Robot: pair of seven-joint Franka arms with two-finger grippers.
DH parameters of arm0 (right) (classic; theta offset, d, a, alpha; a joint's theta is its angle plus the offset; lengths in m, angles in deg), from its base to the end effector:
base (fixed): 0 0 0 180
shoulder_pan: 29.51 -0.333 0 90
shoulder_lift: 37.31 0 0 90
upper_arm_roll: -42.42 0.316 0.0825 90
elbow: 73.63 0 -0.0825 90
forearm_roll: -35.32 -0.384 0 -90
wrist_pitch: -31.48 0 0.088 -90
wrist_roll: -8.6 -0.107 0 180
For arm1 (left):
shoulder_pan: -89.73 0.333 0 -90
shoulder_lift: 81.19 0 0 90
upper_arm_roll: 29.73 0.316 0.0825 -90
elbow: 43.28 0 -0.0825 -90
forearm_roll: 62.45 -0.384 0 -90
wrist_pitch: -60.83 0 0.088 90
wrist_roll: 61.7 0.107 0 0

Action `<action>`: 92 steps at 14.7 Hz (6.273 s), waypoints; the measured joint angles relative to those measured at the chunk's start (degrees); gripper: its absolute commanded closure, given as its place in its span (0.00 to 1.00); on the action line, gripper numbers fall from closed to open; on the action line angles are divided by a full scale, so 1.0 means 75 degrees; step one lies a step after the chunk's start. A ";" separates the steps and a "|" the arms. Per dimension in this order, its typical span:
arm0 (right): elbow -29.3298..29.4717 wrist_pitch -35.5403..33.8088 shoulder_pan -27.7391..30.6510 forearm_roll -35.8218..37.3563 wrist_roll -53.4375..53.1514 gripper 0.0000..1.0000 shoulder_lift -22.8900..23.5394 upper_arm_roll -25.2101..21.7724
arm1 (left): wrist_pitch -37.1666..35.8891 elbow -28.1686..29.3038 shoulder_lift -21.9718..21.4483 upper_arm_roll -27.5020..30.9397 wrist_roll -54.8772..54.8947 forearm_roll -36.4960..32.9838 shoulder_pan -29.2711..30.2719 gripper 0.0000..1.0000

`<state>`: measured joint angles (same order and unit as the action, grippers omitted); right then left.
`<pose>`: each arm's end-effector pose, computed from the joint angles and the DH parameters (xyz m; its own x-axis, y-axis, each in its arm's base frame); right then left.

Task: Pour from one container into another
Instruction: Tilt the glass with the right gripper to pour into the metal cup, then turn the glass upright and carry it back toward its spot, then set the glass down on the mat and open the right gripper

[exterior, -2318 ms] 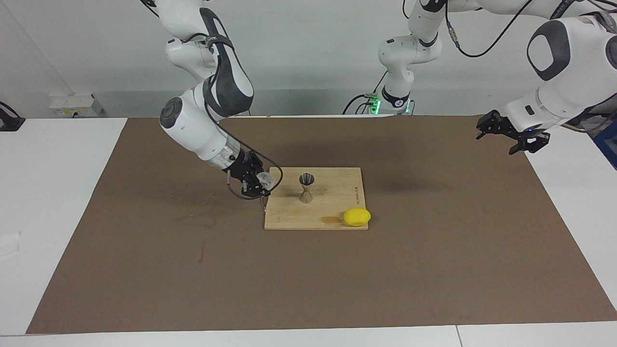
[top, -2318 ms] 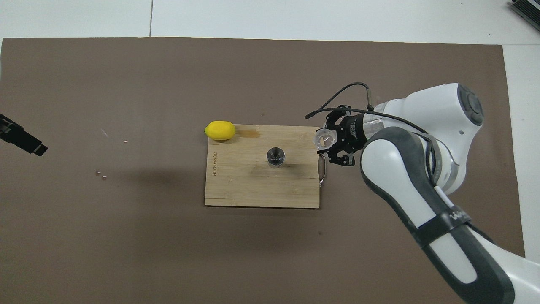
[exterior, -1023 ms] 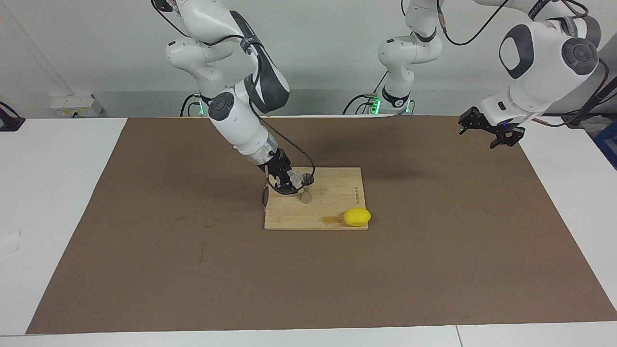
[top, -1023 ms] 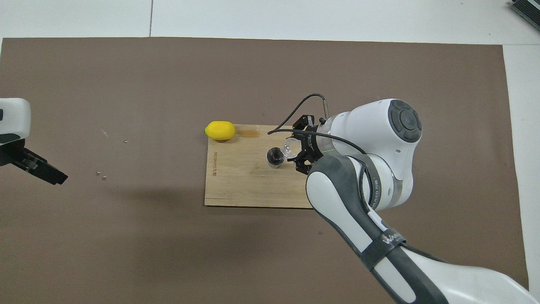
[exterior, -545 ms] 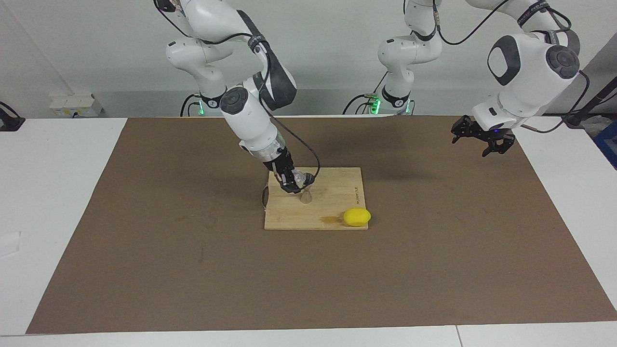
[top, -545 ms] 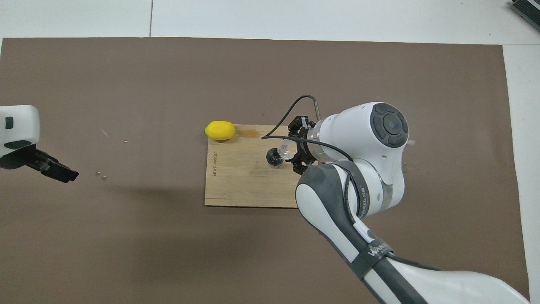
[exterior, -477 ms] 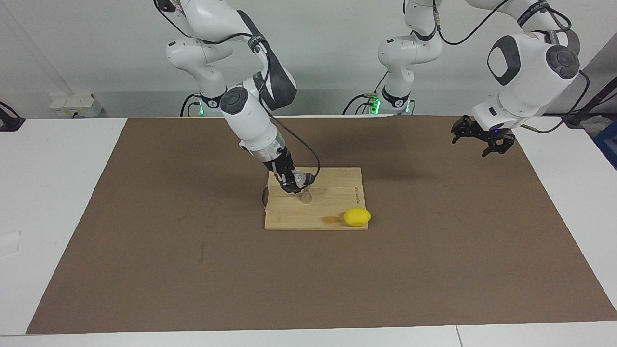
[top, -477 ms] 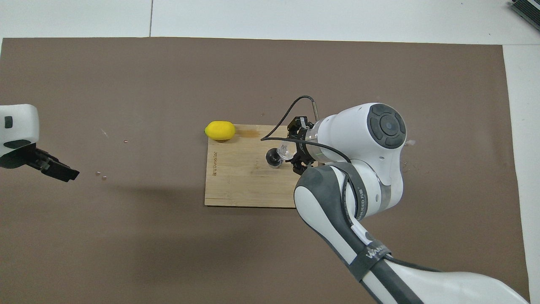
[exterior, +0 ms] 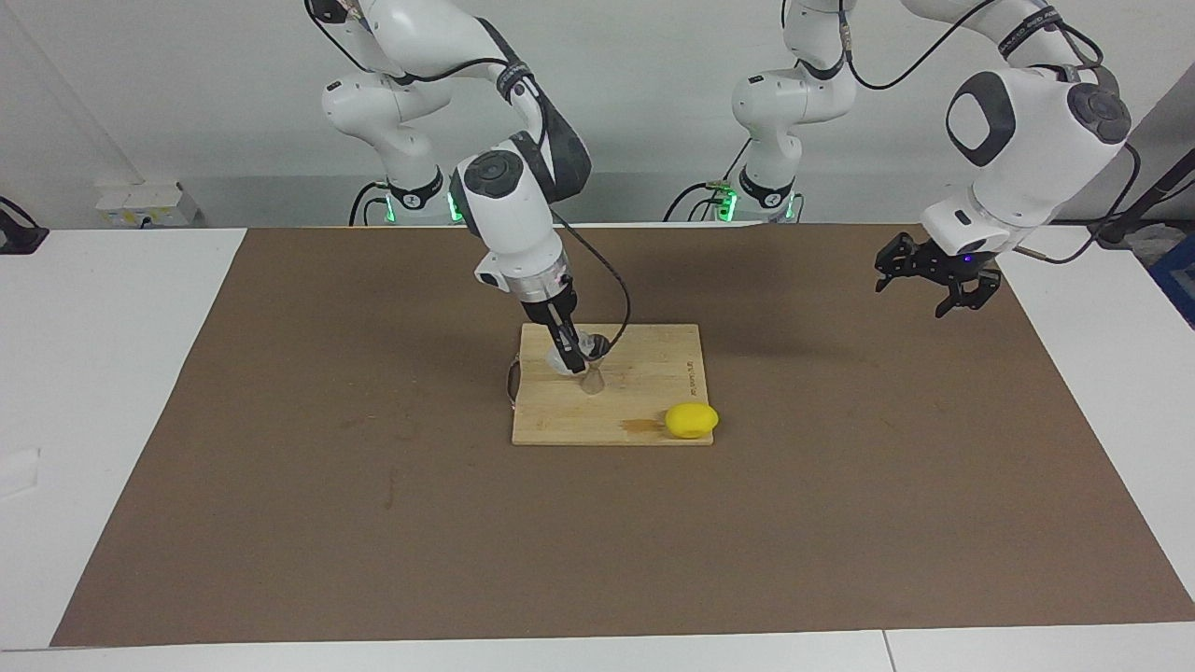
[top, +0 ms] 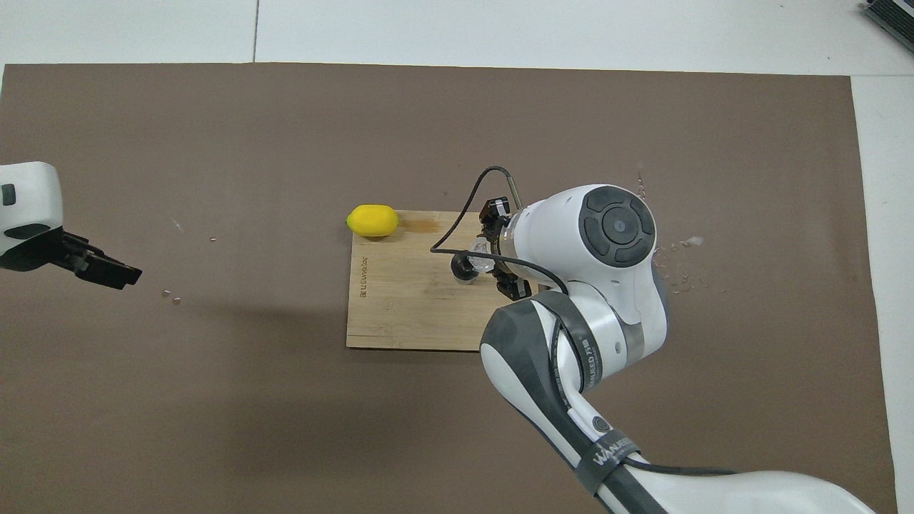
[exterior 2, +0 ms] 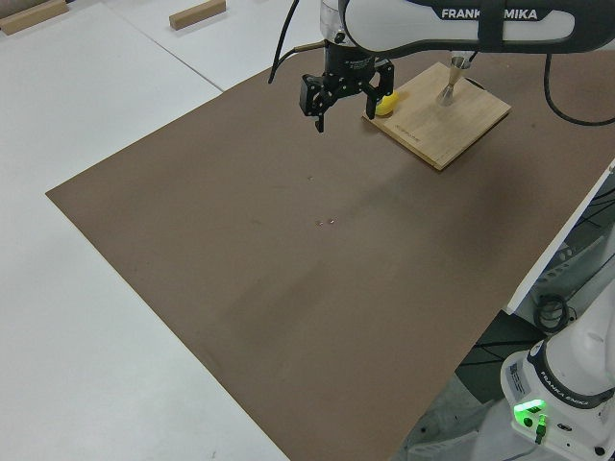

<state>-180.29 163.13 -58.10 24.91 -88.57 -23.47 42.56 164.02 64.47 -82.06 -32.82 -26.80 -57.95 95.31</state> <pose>0.5556 0.3089 0.4086 0.2752 -0.9448 -0.1780 -0.9551 -0.2475 -0.1629 0.5499 0.0172 0.5054 0.8547 -0.5190 -0.0109 -0.5157 -0.8512 0.0981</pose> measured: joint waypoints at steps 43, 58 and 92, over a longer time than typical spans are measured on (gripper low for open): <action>-0.0475 -0.0506 0.1851 -0.3771 0.1700 1.00 0.0051 -0.0072 | -0.1199 -0.2117 -0.0240 -0.0406 -0.0051 0.0005 0.0376 0.00; -0.1123 -0.2828 0.5962 -0.4501 0.6389 1.00 0.0708 -0.0090 | -0.1256 -0.2116 -0.0240 -0.0423 -0.0050 0.0005 0.0379 0.00; -0.1061 -0.2458 0.5705 -0.1428 0.8521 0.00 -0.0612 -0.0030 | -0.1259 -0.2117 -0.0240 -0.0429 -0.0050 0.0005 0.0374 0.00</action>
<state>-188.25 144.69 -15.32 14.20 -24.67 -28.06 42.34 154.57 48.59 -83.86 -36.04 -27.18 -57.91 98.12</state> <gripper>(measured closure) 0.000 0.000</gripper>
